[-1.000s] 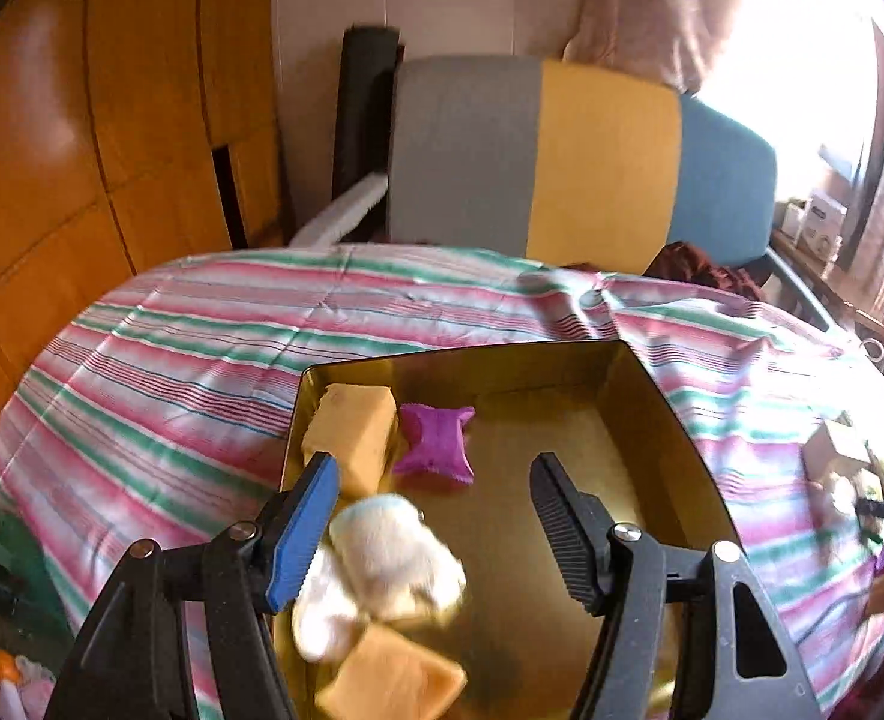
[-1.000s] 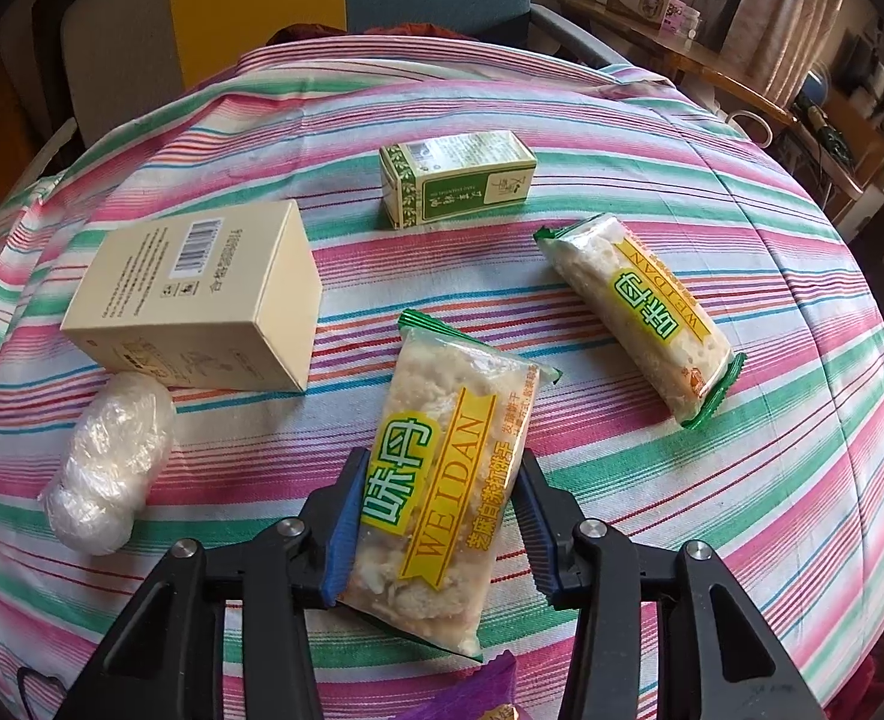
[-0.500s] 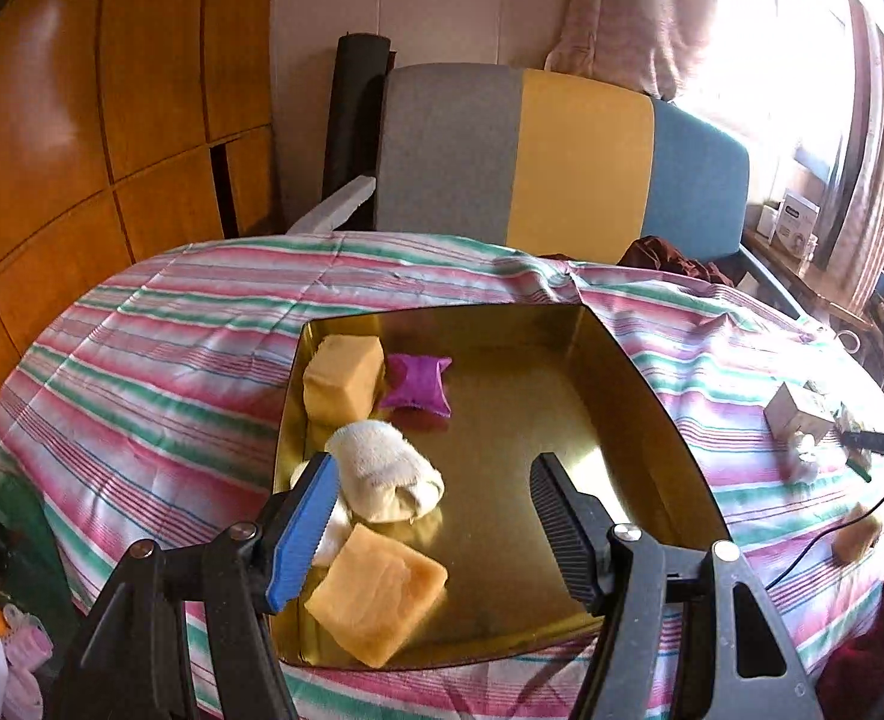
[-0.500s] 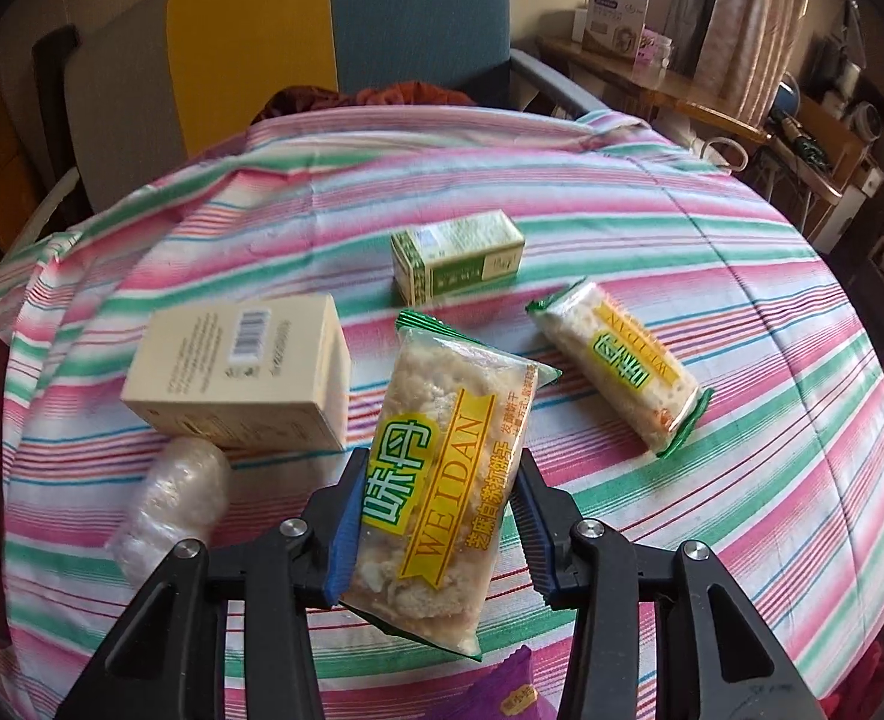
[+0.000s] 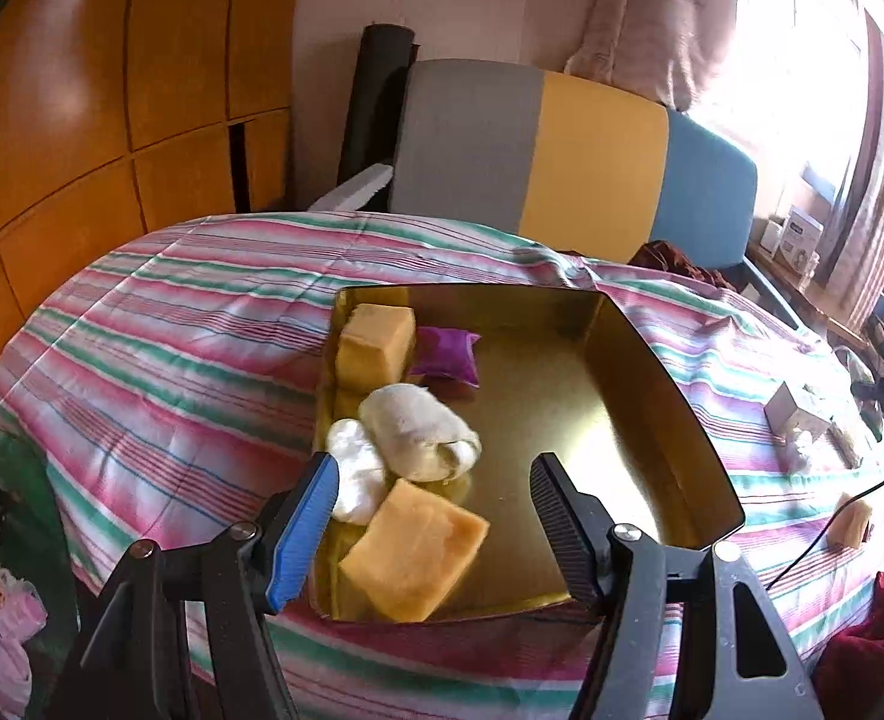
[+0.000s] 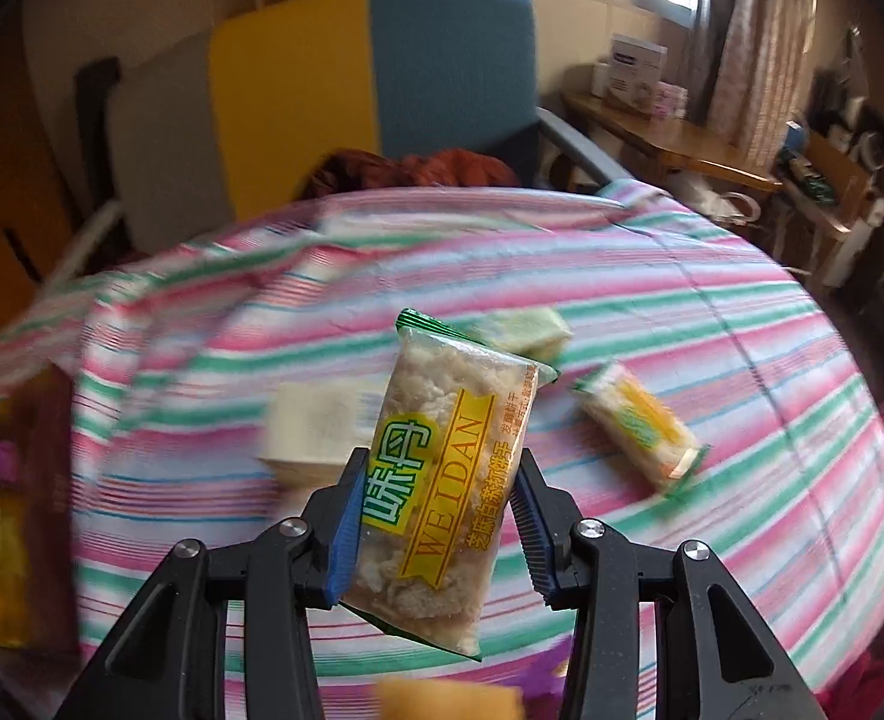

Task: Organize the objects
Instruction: 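Carry the WEIDAN snack bag into the gold tray and open the right gripper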

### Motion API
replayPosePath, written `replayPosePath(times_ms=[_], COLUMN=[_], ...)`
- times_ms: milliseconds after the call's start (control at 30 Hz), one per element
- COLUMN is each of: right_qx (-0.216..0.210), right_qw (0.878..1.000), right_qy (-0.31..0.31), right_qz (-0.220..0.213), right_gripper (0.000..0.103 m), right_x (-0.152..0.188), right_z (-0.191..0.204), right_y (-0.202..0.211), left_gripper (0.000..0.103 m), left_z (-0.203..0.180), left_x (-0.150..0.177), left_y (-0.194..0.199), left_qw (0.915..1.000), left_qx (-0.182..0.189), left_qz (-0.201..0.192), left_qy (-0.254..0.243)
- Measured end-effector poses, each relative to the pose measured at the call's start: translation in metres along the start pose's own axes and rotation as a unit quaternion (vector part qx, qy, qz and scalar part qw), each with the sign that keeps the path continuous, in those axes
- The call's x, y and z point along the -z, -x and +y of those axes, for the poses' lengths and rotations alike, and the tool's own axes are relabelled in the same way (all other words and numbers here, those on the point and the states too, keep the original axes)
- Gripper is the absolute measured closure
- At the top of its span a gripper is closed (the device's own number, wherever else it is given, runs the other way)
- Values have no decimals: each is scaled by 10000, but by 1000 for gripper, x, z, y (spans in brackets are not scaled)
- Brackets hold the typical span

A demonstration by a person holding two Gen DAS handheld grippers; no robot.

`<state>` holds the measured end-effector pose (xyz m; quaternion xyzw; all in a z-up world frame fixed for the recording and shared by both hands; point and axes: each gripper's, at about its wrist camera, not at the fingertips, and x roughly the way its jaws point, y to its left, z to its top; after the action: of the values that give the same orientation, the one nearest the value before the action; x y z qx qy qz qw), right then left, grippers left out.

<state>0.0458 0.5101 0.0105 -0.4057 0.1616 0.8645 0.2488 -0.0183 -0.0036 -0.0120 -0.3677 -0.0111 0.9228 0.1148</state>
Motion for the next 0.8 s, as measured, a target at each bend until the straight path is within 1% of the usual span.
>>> replayPosePath(times_ms=[33,100,233,333,433,533,567,633,667,733,800], right_qx=[-256,-587,-1245,-1697,-2125,-2271,-2290,-2197,-2146,-2191,-2149], right_qw=[9997,9981,9890,9764,9601,9484,9457,9423,9405,9388,9411], right_qy=[17,191,784,1307,1753,2116,2189,2365,2448,2399,2339], right_qz=[11,6,145,288,472,648,723,887,978,1145,1159], right_gripper=[57,57,57,56,56,56,57,63,71,72,72], right_x=[-3,-5,0,10,27,46,52,65,70,77,81], right_z=[11,37,113,179,245,310,322,349,361,368,369], right_y=[6,13,21,21,16,3,-3,-17,-26,-36,-40], left_gripper=[36,36,36,36,36,36,36,36,36,36,36], left_z=[4,10,25,35,45,52,55,59,60,62,64], left_x=[1,3,7,10,14,16,18,18,19,18,18], left_y=[2,5,7,7,7,5,3,2,3,4,4], left_qw=[10000,9999,9995,9991,9988,9983,9980,9975,9974,9974,9972], left_qx=[-15,-51,-119,-166,-192,-154,-154,-125,-97,-81,-63], left_qz=[-11,-24,13,25,56,105,130,172,164,123,101], left_qy=[32,106,285,399,446,554,603,674,697,709,742])
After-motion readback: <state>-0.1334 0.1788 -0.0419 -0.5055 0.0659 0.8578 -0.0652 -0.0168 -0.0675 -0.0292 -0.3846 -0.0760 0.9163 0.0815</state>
